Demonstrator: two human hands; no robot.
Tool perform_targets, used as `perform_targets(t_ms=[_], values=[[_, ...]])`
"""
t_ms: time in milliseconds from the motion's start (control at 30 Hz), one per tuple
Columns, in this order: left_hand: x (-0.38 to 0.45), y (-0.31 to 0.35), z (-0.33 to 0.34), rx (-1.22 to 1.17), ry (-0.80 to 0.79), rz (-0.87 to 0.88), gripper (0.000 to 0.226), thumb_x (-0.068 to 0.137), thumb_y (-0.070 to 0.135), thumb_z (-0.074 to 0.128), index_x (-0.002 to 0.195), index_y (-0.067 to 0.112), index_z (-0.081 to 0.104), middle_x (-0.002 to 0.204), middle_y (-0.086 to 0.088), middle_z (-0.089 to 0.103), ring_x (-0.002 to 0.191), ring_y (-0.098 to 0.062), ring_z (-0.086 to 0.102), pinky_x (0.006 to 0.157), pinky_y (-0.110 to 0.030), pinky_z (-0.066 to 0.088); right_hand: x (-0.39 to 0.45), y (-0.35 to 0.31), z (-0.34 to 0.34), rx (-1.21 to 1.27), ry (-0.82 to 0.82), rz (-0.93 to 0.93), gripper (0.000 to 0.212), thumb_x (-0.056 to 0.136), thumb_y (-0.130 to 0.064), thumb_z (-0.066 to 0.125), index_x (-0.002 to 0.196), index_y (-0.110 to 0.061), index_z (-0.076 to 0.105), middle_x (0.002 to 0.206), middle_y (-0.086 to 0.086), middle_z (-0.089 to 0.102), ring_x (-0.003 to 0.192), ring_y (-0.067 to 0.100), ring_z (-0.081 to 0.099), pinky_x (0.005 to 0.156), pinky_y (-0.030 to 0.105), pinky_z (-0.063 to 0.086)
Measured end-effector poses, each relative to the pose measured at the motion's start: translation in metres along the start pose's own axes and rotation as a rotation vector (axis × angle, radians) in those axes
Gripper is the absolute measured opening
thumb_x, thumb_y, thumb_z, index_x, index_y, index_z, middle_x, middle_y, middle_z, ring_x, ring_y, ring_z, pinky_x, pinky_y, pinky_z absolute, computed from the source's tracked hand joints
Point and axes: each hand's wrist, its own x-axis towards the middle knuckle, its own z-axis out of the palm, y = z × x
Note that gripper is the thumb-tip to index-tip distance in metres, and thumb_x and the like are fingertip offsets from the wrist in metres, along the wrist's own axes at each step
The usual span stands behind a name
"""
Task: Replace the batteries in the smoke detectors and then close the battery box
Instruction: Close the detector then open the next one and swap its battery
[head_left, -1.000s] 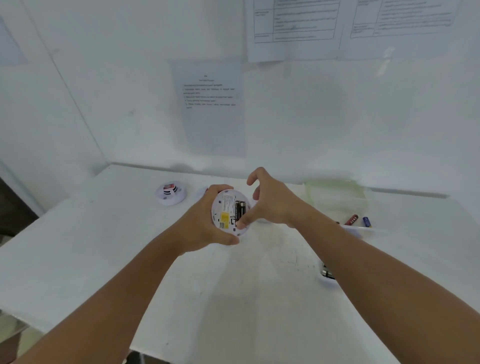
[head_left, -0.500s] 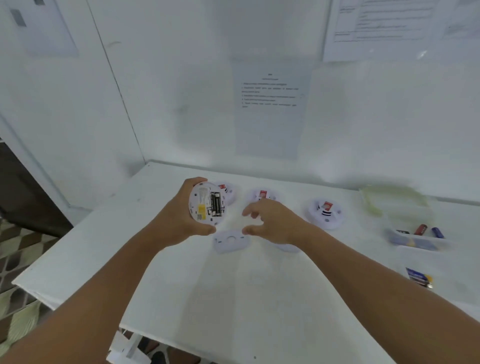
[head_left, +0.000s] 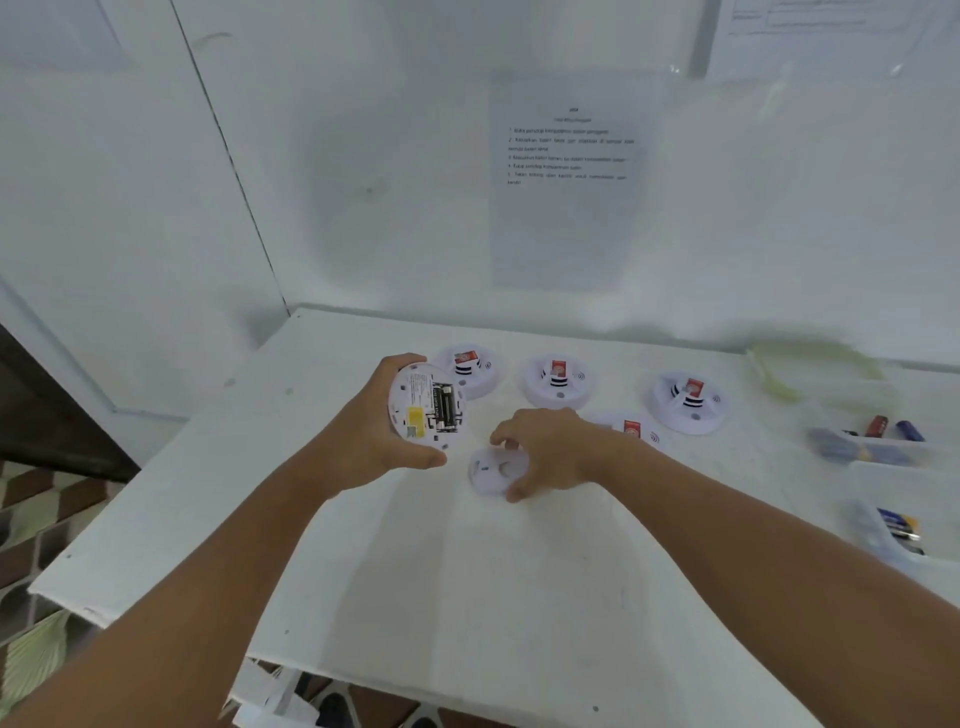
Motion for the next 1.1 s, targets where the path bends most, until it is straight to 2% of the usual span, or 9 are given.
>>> perform_targets(t_ms=[100, 200, 300, 367, 467, 667, 800, 900, 1100], values=[[0.002, -0.002, 0.0, -0.021, -0.005, -0.015, 0.097, 0.066, -0.003, 0.094, 0.134, 0.041, 0.041, 0.123, 0.012, 0.06, 0.107, -0.006, 0.066, 0.085, -0.037, 0.063, -0.006, 0.006, -0.003, 0.03, 0.064, 0.029, 0.07, 0.074, -0.055, 0.08, 0.135, -0.032, 0.054, 0.126, -0.009, 0.056, 0.11, 0.016, 0.055, 0.101, 0.039, 0.041], [0.005, 0.0, 0.002, -0.026, -0.001, -0.035, 0.103, 0.063, 0.002, 0.096, 0.139, 0.04, 0.039, 0.126, 0.011, 0.059, 0.11, -0.008, 0.066, 0.087, -0.038, 0.062, -0.013, 0.02, -0.012, 0.223, 0.21, 0.026, 0.066, 0.071, -0.052, 0.08, 0.129, -0.035, 0.052, 0.123, -0.014, 0.054, 0.111, 0.012, 0.053, 0.103, 0.043, 0.044], [0.007, 0.009, 0.012, -0.059, -0.01, -0.039, 0.101, 0.064, -0.003, 0.095, 0.14, 0.032, 0.038, 0.128, 0.006, 0.058, 0.112, -0.011, 0.066, 0.083, -0.034, 0.062, -0.019, 0.023, -0.026, 0.471, 0.397, -0.079, 0.066, 0.069, -0.046, 0.086, 0.126, -0.036, 0.054, 0.12, -0.016, 0.055, 0.109, 0.007, 0.055, 0.099, 0.042, 0.049], [0.008, 0.017, 0.022, -0.089, -0.045, -0.021, 0.095, 0.065, -0.011, 0.091, 0.137, 0.026, 0.041, 0.131, 0.003, 0.057, 0.112, -0.01, 0.066, 0.078, -0.029, 0.061, -0.024, 0.015, -0.037, 0.511, 0.457, -0.179, 0.068, 0.069, -0.042, 0.091, 0.127, -0.033, 0.058, 0.12, -0.016, 0.057, 0.109, 0.004, 0.057, 0.097, 0.035, 0.05], [0.012, 0.029, 0.038, -0.123, -0.097, 0.022, 0.097, 0.065, -0.018, 0.087, 0.14, 0.023, 0.042, 0.138, 0.004, 0.054, 0.118, -0.006, 0.063, 0.082, -0.027, 0.059, -0.028, 0.004, -0.05, 0.474, 0.471, -0.29, 0.066, 0.071, -0.041, 0.091, 0.131, -0.034, 0.062, 0.118, -0.022, 0.057, 0.109, 0.0, 0.056, 0.098, 0.024, 0.044], [0.013, 0.045, 0.051, -0.098, -0.077, 0.033, 0.102, 0.063, -0.007, 0.094, 0.144, 0.03, 0.043, 0.134, 0.004, 0.059, 0.123, -0.017, 0.062, 0.094, -0.043, 0.06, -0.032, 0.014, -0.057, 0.411, 0.458, -0.339, 0.065, 0.072, -0.043, 0.09, 0.132, -0.04, 0.064, 0.117, -0.017, 0.057, 0.108, 0.002, 0.053, 0.092, 0.016, 0.041], [0.01, 0.056, 0.062, -0.106, -0.049, 0.029, 0.103, 0.063, -0.01, 0.092, 0.145, 0.028, 0.043, 0.134, 0.003, 0.059, 0.12, -0.014, 0.063, 0.089, -0.036, 0.061, -0.038, 0.022, -0.058, 0.415, 0.459, -0.356, 0.064, 0.071, -0.041, 0.091, 0.13, -0.038, 0.067, 0.114, -0.022, 0.054, 0.107, 0.0, 0.052, 0.089, 0.007, 0.036], [0.008, 0.064, 0.071, -0.116, -0.024, 0.025, 0.101, 0.063, -0.013, 0.091, 0.143, 0.028, 0.045, 0.131, 0.002, 0.06, 0.116, -0.014, 0.064, 0.087, -0.036, 0.062, -0.044, 0.026, -0.06, 0.424, 0.455, -0.371, 0.063, 0.071, -0.041, 0.091, 0.129, -0.038, 0.067, 0.114, -0.021, 0.054, 0.108, 0.003, 0.053, 0.091, 0.01, 0.038], [0.005, 0.076, 0.084, -0.12, -0.007, 0.006, 0.1, 0.062, -0.011, 0.092, 0.141, 0.031, 0.047, 0.132, 0.003, 0.061, 0.118, -0.016, 0.064, 0.091, -0.04, 0.062, -0.053, 0.035, -0.063, 0.45, 0.437, -0.391, 0.062, 0.068, -0.042, 0.091, 0.126, -0.041, 0.068, 0.114, -0.015, 0.058, 0.108, 0.008, 0.055, 0.095, 0.031, 0.049]])
